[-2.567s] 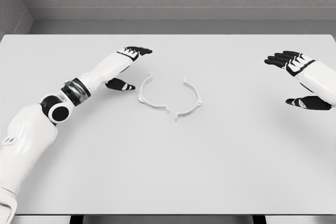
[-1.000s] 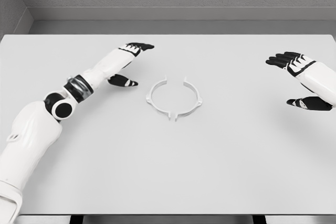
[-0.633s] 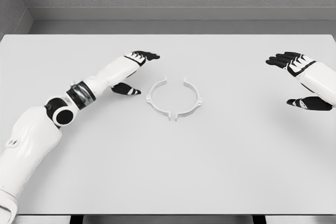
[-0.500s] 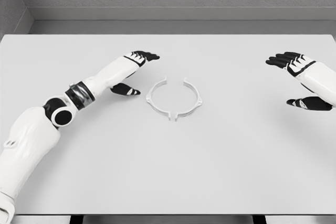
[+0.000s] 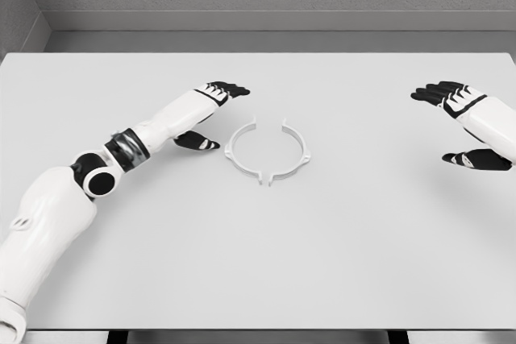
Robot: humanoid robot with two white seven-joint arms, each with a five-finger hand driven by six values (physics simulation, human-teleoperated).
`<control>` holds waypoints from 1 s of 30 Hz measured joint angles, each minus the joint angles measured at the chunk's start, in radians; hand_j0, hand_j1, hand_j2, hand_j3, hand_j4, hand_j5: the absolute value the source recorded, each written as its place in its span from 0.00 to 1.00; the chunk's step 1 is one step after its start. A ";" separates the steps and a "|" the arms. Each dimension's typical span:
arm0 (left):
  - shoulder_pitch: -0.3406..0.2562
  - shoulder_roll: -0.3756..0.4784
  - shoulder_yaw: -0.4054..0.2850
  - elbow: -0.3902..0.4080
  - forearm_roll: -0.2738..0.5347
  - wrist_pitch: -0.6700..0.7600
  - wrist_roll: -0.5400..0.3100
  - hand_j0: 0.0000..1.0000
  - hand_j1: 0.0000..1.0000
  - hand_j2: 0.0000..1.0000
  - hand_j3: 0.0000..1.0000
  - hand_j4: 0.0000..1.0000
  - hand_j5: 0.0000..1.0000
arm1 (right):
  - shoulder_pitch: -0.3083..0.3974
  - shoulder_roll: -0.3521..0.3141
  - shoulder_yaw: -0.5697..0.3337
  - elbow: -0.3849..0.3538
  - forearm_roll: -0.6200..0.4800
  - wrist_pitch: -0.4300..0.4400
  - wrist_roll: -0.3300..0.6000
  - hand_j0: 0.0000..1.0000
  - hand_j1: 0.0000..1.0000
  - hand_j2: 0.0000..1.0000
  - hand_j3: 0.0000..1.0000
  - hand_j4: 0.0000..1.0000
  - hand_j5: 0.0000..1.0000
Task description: Assemble PVC drainage pipe clamps
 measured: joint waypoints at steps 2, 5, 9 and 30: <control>0.002 -0.002 0.000 0.000 0.000 0.000 0.000 1.00 1.00 1.00 1.00 1.00 1.00 | 0.000 0.000 0.000 0.000 0.000 0.000 0.000 1.00 1.00 1.00 1.00 1.00 1.00; 0.002 -0.003 0.000 0.000 -0.001 0.000 0.000 1.00 1.00 1.00 1.00 1.00 1.00 | 0.000 0.000 0.000 0.000 0.000 0.000 0.000 1.00 1.00 1.00 1.00 1.00 1.00; 0.003 -0.007 0.000 -0.001 -0.001 0.000 0.000 1.00 1.00 1.00 1.00 1.00 1.00 | 0.000 0.000 0.000 0.000 0.000 0.000 0.000 1.00 1.00 1.00 1.00 1.00 1.00; 0.025 -0.045 0.000 -0.024 -0.036 0.000 0.000 1.00 1.00 1.00 1.00 1.00 1.00 | 0.000 0.000 0.000 -0.001 0.000 0.000 0.000 1.00 1.00 1.00 1.00 1.00 1.00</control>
